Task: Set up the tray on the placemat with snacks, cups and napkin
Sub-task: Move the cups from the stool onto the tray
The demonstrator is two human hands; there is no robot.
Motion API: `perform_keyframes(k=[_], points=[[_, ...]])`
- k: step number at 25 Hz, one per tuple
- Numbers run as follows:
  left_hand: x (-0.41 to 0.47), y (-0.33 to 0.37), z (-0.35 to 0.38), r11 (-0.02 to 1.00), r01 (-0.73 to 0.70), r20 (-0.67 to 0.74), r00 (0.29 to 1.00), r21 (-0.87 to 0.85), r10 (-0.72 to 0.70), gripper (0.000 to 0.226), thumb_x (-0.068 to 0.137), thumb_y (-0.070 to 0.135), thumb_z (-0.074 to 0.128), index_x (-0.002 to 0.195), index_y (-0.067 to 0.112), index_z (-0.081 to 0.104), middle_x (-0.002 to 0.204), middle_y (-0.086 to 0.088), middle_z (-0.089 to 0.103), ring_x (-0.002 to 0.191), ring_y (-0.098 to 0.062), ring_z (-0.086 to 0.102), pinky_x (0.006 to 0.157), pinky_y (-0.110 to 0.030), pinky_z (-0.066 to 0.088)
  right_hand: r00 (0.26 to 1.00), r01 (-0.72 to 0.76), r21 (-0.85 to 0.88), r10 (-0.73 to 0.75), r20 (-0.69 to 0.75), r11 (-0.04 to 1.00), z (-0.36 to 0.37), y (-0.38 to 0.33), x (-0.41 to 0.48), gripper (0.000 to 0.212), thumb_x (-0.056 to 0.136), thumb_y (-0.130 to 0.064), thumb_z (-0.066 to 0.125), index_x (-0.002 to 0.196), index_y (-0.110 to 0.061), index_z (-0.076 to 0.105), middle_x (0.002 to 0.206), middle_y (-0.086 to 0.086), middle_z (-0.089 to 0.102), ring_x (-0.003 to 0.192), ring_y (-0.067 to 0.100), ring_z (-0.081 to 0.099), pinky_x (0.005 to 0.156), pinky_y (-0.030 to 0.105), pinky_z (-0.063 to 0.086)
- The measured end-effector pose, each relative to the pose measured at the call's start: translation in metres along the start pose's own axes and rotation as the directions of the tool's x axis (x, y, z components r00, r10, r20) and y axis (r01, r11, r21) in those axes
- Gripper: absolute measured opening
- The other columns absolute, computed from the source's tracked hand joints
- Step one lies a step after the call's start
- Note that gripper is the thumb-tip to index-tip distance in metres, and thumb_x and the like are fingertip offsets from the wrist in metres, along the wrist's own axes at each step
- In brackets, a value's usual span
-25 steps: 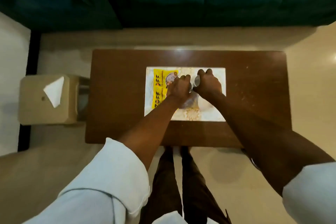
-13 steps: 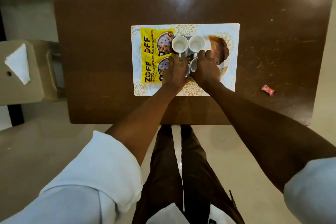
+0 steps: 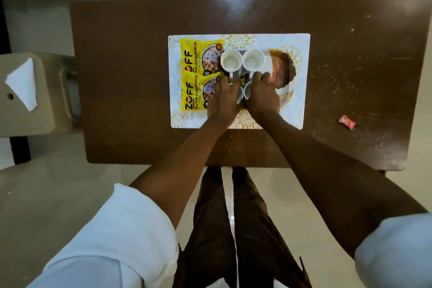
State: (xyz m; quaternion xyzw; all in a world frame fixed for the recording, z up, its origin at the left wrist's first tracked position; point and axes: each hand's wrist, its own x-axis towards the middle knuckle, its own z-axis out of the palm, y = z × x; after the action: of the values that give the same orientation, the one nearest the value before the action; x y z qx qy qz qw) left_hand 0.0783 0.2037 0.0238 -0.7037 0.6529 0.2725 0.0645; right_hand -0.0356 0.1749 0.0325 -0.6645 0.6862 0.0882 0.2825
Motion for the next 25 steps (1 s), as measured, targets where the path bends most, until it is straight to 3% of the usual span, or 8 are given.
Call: perform_keyframes(k=[4, 8, 11, 14, 17, 21, 25], points=[[-0.009, 0.006, -0.009, 1.000, -0.009, -0.020, 1.000, 0.013, 0.010, 0.064, 0.090, 0.028, 0.072, 0.147, 0.024, 0.044, 0.145, -0.012, 0.043, 0.139, -0.032, 0.043, 0.090, -0.049, 0.058, 1.000, 0.002, -0.035, -0.001, 0.030, 0.999, -0.011, -0.002, -0.007, 0.073, 0.082, -0.031, 0.082, 0.139, -0.010, 0.042, 0.140, 0.017, 0.046, 0.125, 0.045, 0.056, 0.085, 0.052, 0.057], [-0.040, 0.021, -0.050, 0.999, 0.006, -0.074, 0.997, 0.041, -0.003, 0.067, 0.088, 0.029, 0.072, 0.149, 0.026, 0.042, 0.147, -0.011, 0.042, 0.138, -0.032, 0.042, 0.095, -0.047, 0.055, 1.000, -0.005, -0.024, 0.005, 0.001, 1.000, -0.049, -0.008, -0.038, 0.078, 0.078, -0.041, 0.081, 0.141, -0.014, 0.043, 0.144, 0.014, 0.045, 0.137, 0.043, 0.045, 0.093, 0.053, 0.054], [-0.072, 0.037, -0.114, 1.000, -0.005, -0.138, 0.990, 0.014, 0.007, 0.072, 0.085, 0.036, 0.075, 0.147, 0.026, 0.041, 0.151, -0.010, 0.039, 0.142, -0.032, 0.039, 0.096, -0.045, 0.055, 0.998, 0.017, -0.095, -0.022, -0.053, 0.995, -0.111, -0.024, -0.072, 0.089, 0.075, -0.049, 0.082, 0.146, -0.017, 0.038, 0.148, 0.013, 0.043, 0.142, 0.038, 0.041, 0.103, 0.051, 0.051], [-0.096, 0.044, -0.190, 0.999, -0.027, -0.176, 0.984, 0.043, 0.034, 0.069, 0.082, 0.033, 0.072, 0.143, 0.021, 0.042, 0.143, -0.007, 0.046, 0.136, -0.030, 0.045, 0.103, -0.039, 0.050, 0.985, 0.071, -0.112, -0.087, -0.146, 0.991, -0.187, -0.051, -0.087, 0.080, 0.079, -0.047, 0.078, 0.142, -0.018, 0.040, 0.140, 0.009, 0.048, 0.130, 0.033, 0.049, 0.094, 0.048, 0.055], [-0.123, 0.035, -0.294, 0.998, 0.047, -0.277, 0.960, 0.032, -0.037, 0.063, 0.084, 0.038, 0.069, 0.137, 0.015, 0.044, 0.137, -0.009, 0.049, 0.132, -0.030, 0.048, 0.107, -0.041, 0.044, 0.938, 0.179, -0.119, -0.206, -0.279, 0.977, -0.294, -0.107, -0.098, 0.072, 0.081, -0.044, 0.079, 0.138, -0.018, 0.044, 0.136, 0.007, 0.050, 0.126, 0.031, 0.051, 0.091, 0.045, 0.056], [-0.167, -0.014, -0.446, 0.990, 0.136, -0.529, 0.842, 0.023, -0.104, 0.062, 0.089, 0.044, 0.068, 0.138, 0.015, 0.046, 0.139, -0.009, 0.049, 0.134, -0.030, 0.047, 0.114, -0.041, 0.041, 0.801, 0.337, -0.200, -0.392, -0.452, 0.920, -0.415, -0.214, -0.129, 0.074, 0.082, -0.050, 0.079, 0.139, -0.017, 0.044, 0.136, 0.007, 0.050, 0.125, 0.031, 0.053, 0.090, 0.046, 0.056], [-0.235, -0.084, -0.561, 0.971, 0.238, -0.733, 0.657, -0.022, -0.178, 0.061, 0.090, 0.047, 0.067, 0.138, 0.014, 0.049, 0.138, -0.010, 0.052, 0.132, -0.030, 0.049, 0.114, -0.042, 0.042, 0.651, 0.499, -0.272, -0.563, -0.509, 0.823, -0.473, -0.328, -0.183, 0.075, 0.082, -0.052, 0.077, 0.139, -0.016, 0.046, 0.137, 0.008, 0.049, 0.126, 0.034, 0.053, 0.093, 0.048, 0.053]])
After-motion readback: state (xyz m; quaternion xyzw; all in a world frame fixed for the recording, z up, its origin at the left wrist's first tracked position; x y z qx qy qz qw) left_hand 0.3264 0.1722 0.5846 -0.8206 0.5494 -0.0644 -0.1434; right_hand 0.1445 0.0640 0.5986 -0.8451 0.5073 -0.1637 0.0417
